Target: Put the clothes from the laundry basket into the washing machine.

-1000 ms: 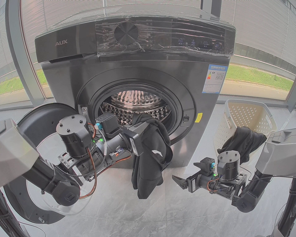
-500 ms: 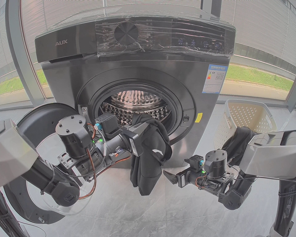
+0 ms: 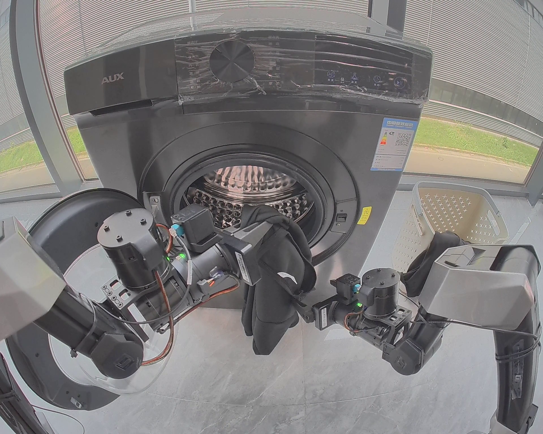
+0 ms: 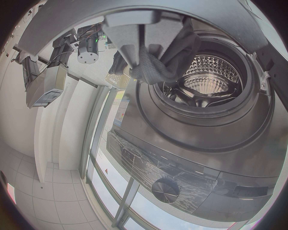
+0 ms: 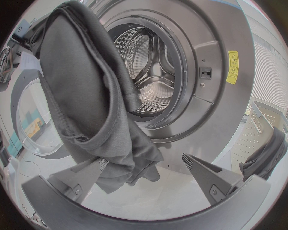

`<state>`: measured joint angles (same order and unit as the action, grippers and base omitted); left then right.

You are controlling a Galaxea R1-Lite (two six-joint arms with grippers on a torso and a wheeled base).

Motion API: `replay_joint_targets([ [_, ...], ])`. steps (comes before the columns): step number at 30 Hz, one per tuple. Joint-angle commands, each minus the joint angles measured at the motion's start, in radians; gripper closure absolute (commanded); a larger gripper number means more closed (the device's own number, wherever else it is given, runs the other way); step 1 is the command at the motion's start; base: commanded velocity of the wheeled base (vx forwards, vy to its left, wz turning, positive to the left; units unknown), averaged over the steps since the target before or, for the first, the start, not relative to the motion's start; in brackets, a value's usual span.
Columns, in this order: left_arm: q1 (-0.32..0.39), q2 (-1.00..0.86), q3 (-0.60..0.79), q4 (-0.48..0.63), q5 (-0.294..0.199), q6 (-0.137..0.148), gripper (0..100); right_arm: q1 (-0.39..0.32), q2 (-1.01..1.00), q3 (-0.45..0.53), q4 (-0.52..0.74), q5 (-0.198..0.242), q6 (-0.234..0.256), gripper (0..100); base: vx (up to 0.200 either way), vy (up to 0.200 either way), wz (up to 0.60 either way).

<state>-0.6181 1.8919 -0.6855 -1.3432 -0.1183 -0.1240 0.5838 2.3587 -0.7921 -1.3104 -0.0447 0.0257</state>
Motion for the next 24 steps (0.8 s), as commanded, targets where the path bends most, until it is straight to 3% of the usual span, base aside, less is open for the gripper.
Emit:
replay_joint_targets([
  [1,0.0,-0.002,0.001,-0.001,0.0,0.0,100,-0.01,0.011,-0.027,0.002,-0.009,0.0,0,0.0,0.0,0.0],
  [7,-0.002,-0.002,0.008,-0.001,0.0,0.0,100,-0.024,0.002,-0.03,-0.001,-0.011,0.0,0,0.0,0.0,0.0],
  [20,0.001,0.001,0.017,-0.001,0.0,0.0,100,0.025,0.011,-0.07,-0.024,-0.004,0.005,0,0.0,0.0,0.0],
  [21,0.003,0.003,0.017,-0.001,0.0,0.0,100,0.027,0.013,-0.067,-0.033,-0.004,0.006,100,0.0,0.0,0.0],
  [24,0.006,0.007,0.017,-0.001,0.0,0.0,100,0.027,0.007,-0.061,-0.041,-0.003,0.006,100,0.0,0.0,0.0],
])
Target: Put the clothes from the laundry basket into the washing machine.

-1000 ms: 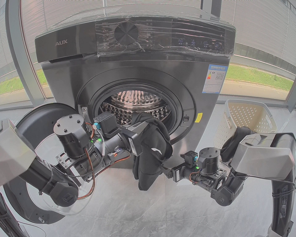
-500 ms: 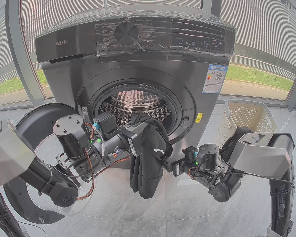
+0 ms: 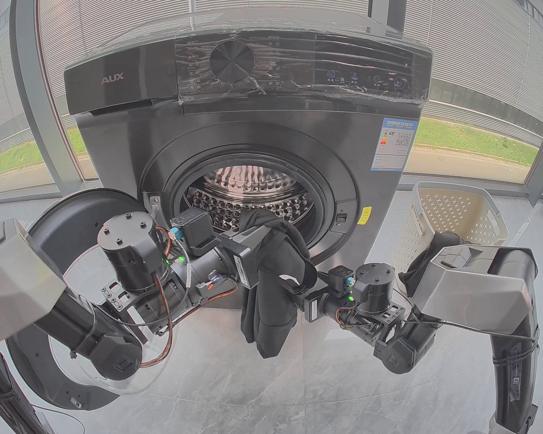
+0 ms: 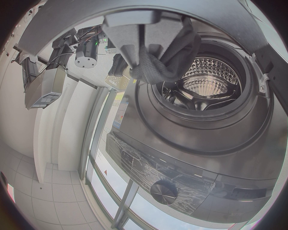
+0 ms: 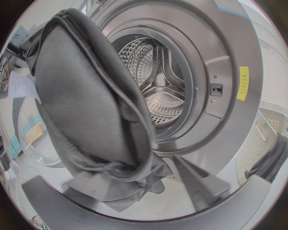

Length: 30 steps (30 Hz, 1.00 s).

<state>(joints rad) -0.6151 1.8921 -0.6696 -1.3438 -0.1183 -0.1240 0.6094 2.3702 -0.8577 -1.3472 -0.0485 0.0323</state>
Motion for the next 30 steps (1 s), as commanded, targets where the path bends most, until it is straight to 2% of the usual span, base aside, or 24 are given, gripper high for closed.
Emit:
replay_joint_targets([
  [1,0.006,0.008,0.001,0.0,0.0,0.0,100,0.001,-0.008,0.005,-0.006,0.002,0.0,100,0.0,0.0,0.0],
  [7,0.015,0.013,0.001,0.0,0.0,0.0,100,0.0,-0.032,0.028,-0.007,0.004,0.0,100,0.0,0.0,0.0],
  [13,0.051,0.022,0.03,-0.001,-0.001,-0.002,100,-0.01,-0.177,0.175,0.005,0.001,-0.011,100,0.0,0.0,0.0],
  [18,0.063,0.01,0.087,-0.001,-0.006,0.0,100,-0.023,-0.298,0.252,0.007,0.001,-0.014,100,0.0,0.0,0.0],
  [30,0.089,-0.071,0.197,-0.038,-0.018,-0.009,100,-0.025,-0.454,0.29,-0.006,0.007,-0.011,100,0.0,0.0,0.0],
])
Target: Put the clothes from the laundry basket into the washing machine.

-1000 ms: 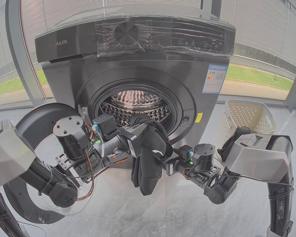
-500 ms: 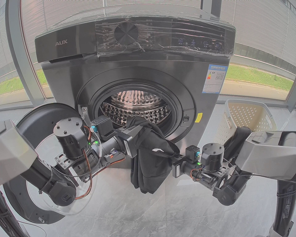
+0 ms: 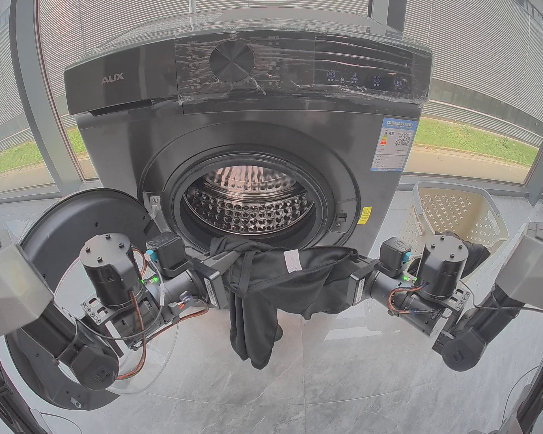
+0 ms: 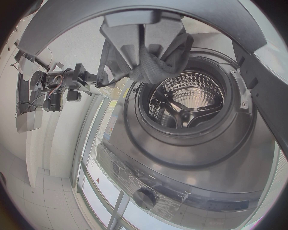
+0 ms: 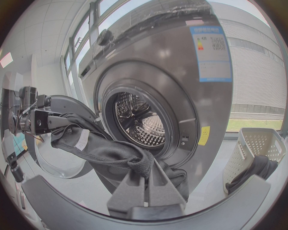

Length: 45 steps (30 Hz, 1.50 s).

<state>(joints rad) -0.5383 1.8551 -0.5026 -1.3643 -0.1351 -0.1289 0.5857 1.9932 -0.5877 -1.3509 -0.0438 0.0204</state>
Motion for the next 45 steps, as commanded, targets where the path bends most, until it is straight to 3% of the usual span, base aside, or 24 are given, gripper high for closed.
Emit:
replay_joint_targets([
  [1,0.02,-0.03,0.03,-0.033,0.0,-0.011,100,-0.001,-0.091,0.023,-0.005,0.005,0.003,100,0.0,0.0,0.0],
  [10,0.026,-0.045,0.056,-0.108,0.012,-0.015,100,0.009,-0.214,0.117,-0.076,0.019,0.012,100,0.0,0.0,0.0],
  [20,0.009,-0.068,0.111,-0.116,0.014,-0.005,100,0.009,-0.182,0.112,-0.091,0.019,0.016,100,0.0,0.0,0.0],
  [21,0.011,-0.068,0.107,-0.113,0.012,-0.006,0,0.009,-0.182,0.112,-0.099,0.018,0.015,100,0.0,0.0,0.0],
  [35,0.006,0.006,0.145,-0.124,0.0,-0.012,0,0.003,-0.183,0.038,-0.106,0.005,0.036,100,0.0,0.0,0.0],
  [39,0.001,0.067,0.151,-0.128,0.0,0.006,0,0.002,-0.183,0.038,-0.105,-0.004,0.036,100,0.0,0.0,0.0],
  [45,-0.008,0.154,0.131,-0.193,-0.009,0.006,0,0.0,-0.186,0.034,-0.102,-0.019,0.036,100,0.0,0.0,0.0],
])
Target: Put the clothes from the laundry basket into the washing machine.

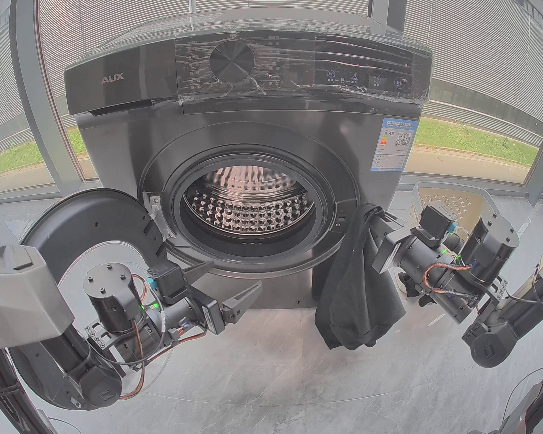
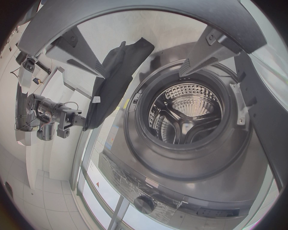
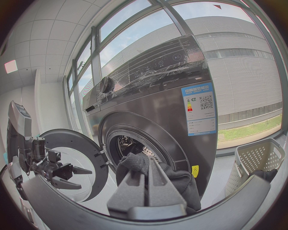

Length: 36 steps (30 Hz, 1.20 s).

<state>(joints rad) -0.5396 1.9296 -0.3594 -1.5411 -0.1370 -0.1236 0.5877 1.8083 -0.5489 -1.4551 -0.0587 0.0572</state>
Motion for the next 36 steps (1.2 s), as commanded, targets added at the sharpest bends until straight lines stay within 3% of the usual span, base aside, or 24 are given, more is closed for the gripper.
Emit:
replay_joint_targets([
  [1,-0.01,0.083,-0.012,-0.014,-0.015,0.001,0,-0.003,-0.001,-0.009,0.002,-0.004,0.0,100,0.0,0.0,0.0],
  [4,-0.011,0.091,-0.006,-0.014,-0.052,0.002,0,-0.005,0.0,-0.016,0.005,-0.012,0.0,100,0.0,0.0,0.0],
  [7,-0.025,0.091,-0.001,-0.014,-0.059,0.002,0,-0.008,0.005,-0.025,0.01,-0.055,0.0,100,0.0,0.0,0.0],
  [14,-0.04,0.104,-0.001,-0.014,-0.061,0.002,0,-0.008,0.011,-0.029,0.012,-0.066,0.0,100,0.0,0.0,0.0],
  [21,-0.068,0.184,-0.02,-0.014,-0.099,0.002,0,-0.003,0.031,-0.055,0.015,-0.069,0.004,100,0.0,0.0,0.0],
  [24,-0.068,0.241,-0.076,-0.014,-0.128,0.002,0,0.003,0.034,-0.065,0.015,-0.069,0.007,100,0.0,0.0,0.0],
  [32,-0.068,0.376,-0.248,-0.014,-0.133,0.002,0,0.009,0.032,-0.069,0.015,-0.069,0.01,100,0.0,0.0,0.0],
  [36,-0.068,0.416,-0.286,-0.014,-0.165,0.001,0,0.017,0.032,-0.068,0.015,-0.069,0.015,100,0.0,0.0,0.0],
])
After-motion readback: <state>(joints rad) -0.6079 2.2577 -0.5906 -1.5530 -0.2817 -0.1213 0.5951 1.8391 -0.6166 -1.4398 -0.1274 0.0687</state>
